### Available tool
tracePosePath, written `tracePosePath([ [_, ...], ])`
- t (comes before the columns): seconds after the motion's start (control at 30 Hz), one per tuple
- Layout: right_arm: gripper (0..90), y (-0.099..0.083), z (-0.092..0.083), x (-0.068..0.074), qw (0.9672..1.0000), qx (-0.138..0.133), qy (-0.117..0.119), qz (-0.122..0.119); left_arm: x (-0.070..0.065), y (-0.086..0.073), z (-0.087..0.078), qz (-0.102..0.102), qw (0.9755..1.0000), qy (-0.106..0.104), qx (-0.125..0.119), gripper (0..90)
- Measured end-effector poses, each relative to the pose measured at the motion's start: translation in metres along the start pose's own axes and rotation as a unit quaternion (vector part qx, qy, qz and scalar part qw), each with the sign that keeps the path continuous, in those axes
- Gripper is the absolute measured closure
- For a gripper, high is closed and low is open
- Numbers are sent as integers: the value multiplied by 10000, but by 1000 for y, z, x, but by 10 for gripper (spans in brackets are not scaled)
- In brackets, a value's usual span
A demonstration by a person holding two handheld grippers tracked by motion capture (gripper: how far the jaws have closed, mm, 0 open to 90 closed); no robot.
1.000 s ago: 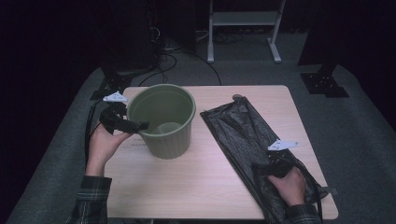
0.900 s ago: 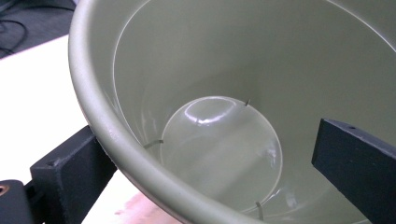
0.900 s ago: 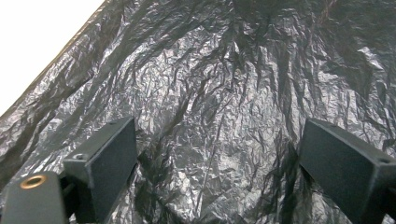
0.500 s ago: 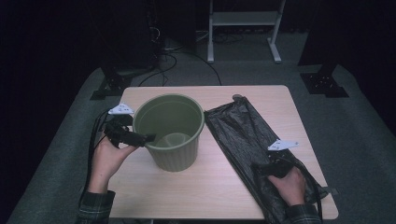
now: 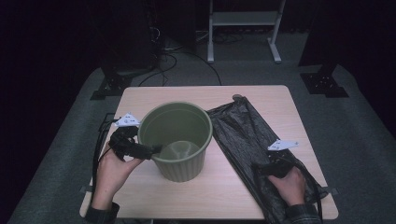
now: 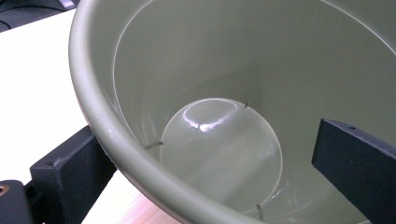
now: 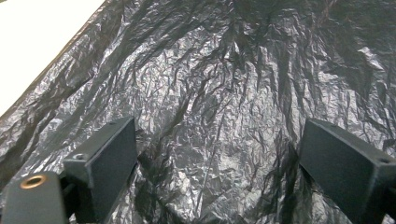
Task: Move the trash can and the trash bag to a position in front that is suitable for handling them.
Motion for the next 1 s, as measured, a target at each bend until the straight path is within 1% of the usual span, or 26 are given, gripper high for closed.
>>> tracePosePath([
  [0.03,105,0,0,0,10000,0,0,0,0,0,0,0,10000,0,0,0],
  [0.17,105,0,0,0,10000,0,-2,-7,0,3,3,-56,9999,-69,-133,0],
  [0.3,105,0,0,0,10000,-2,-3,-12,-2,6,6,-18,9999,-60,-117,0],
  [0.4,105,0,0,0,10000,0,3,-4,-9,13,13,42,9999,-90,-69,0],
  [0.6,105,0,0,0,10000,3,3,-3,-16,22,22,83,9998,-140,-86,0],
  [0.67,105,0,0,0,10000,3,6,1,-23,28,29,120,9997,-180,-83,0],
  [0.73,105,0,0,0,10000,2,4,-4,-24,30,30,139,9997,-197,-80,0],
  [0.8,105,0,0,0,10000,2,5,-3,-32,37,37,168,9995,-245,-84,0],
  [0.87,105,0,0,0,10000,2,5,-4,-36,40,41,198,9994,-272,-85,0],
  [0.9,105,0,0,0,10000,2,5,-4,-36,40,41,198,9994,-272,-85,0],
  [1.0,104,0,0,0,10000,1,6,-3,-43,45,47,223,9991,-335,-143,0],
])
Point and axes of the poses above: each handheld gripper's, and its own axes: z roughly forward along the jaws, y roughly out of its top, x roughly to its left, the point moved 9 cm from there along z, roughly forward along the jaws, and after that the axes turned 8 degrees about x, right-handed, at the moved point
